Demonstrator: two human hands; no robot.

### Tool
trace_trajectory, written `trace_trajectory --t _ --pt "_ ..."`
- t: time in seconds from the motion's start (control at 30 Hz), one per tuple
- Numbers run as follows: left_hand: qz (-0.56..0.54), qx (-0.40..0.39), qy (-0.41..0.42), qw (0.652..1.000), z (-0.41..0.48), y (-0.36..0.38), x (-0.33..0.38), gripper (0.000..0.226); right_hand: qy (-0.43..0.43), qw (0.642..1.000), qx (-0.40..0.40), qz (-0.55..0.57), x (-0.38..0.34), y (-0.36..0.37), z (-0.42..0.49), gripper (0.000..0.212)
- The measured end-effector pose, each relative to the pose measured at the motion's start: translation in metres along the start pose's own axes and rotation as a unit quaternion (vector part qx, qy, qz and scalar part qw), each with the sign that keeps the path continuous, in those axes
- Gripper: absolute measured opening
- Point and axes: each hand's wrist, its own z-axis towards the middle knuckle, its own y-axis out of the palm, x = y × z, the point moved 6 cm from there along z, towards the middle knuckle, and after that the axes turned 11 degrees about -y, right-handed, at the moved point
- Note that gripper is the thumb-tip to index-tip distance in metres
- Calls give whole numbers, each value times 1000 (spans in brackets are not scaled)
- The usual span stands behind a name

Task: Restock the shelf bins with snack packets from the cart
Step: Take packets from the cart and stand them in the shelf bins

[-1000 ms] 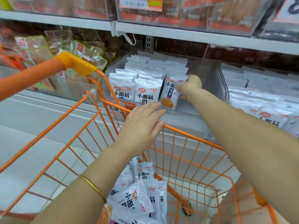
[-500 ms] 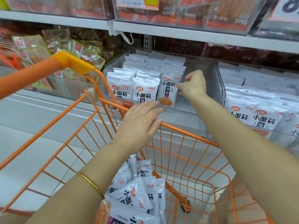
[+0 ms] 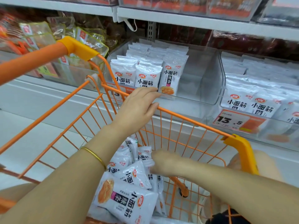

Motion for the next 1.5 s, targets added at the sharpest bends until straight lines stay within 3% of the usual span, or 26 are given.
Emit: trace_trajectory --t 0.07,0.13,0.27,0.33,0.43,0.53,0.6,0.7,0.77,0.83,0.9,0.97,1.0,1.17,1.27,1.5 --pt "-3 20 12 1000 0 -3 2 47 2 1000 -2 -18 5 -2 2 15" --pt "2 58 28 998 0 -9 6 38 -4 1000 15 19 3 -20 -3 22" --pt "-3 113 37 993 0 -24 18 32 -68 982 107 142 -1 -78 -44 13" --pt "-11 99 34 994 0 -25 24 39 -79 962 187 184 2 -108 -74 18" --pt "-61 56 16 996 3 -21 28 50 -95 917 285 261 8 -138 -107 3" --pt "-126 27 -6 992 5 -17 26 38 -95 871 347 334 16 -144 -113 4" --pt "-204 25 -45 978 8 -18 19 34 -91 857 350 367 19 -139 -106 4" --pt "-291 33 -91 952 9 -23 11 33 -113 892 285 332 11 -131 -95 17" --pt "-324 44 -117 938 9 -27 10 32 -112 896 262 341 9 -135 -95 17" --pt "-341 64 -142 927 9 -29 6 20 -77 877 310 359 22 -151 -99 8" --pt "-285 89 -140 944 9 -31 1 32 -35 823 421 379 46 -177 -105 3" --pt "-140 76 -81 984 9 -25 2 41 -18 764 511 393 66 -201 -104 6" --pt "-72 54 -48 995 8 -19 4 45 -10 754 530 388 74 -209 -97 11" --pt "42 -12 -15 999 5 9 -2 62 60 794 479 370 106 -211 -27 27" --pt "43 -17 -24 999 6 10 -4 66 97 788 461 396 123 -204 1 29" --pt "45 -17 -20 999 5 9 -1 64 158 794 481 338 134 -207 22 41"
